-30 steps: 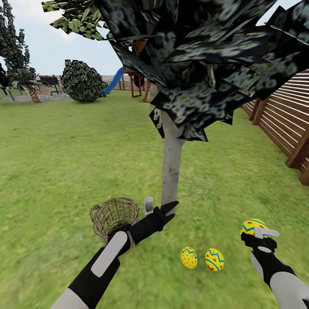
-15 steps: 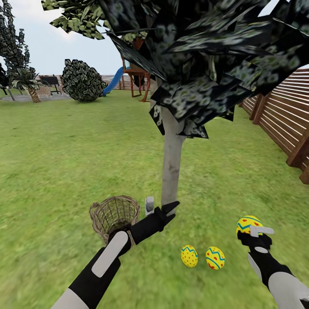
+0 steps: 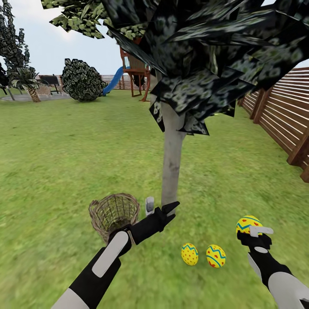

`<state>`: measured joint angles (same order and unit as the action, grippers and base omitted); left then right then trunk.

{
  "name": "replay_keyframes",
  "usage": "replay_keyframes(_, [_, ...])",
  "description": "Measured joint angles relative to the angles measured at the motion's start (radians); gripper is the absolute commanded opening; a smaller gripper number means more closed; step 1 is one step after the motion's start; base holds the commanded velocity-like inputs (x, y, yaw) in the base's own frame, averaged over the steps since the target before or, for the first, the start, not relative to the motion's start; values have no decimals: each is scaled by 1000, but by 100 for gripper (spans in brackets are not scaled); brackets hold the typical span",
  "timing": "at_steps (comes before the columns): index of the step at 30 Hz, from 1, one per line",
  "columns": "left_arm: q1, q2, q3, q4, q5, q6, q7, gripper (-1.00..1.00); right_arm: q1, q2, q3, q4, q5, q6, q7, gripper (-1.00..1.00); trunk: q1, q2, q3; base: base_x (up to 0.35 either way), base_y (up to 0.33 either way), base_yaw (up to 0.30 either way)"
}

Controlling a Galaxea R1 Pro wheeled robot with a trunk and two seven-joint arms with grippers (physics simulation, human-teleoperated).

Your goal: Take the three Easter eggs out of the wicker basket on the lawn in the garden, then place them on the lawn next to a single tree (choose any tree) so that all three eggs are next to the same tree and none are left in the basket.

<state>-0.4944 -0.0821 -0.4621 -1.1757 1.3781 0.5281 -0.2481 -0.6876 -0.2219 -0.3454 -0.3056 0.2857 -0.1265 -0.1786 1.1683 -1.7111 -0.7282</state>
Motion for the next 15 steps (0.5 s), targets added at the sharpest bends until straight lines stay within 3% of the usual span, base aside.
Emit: replay_keyframes(15, [0, 1, 3, 31, -4, -33, 3, 100, 0, 0, 16, -1, 0, 3, -8, -100, 58, -105, -47, 0, 0, 0])
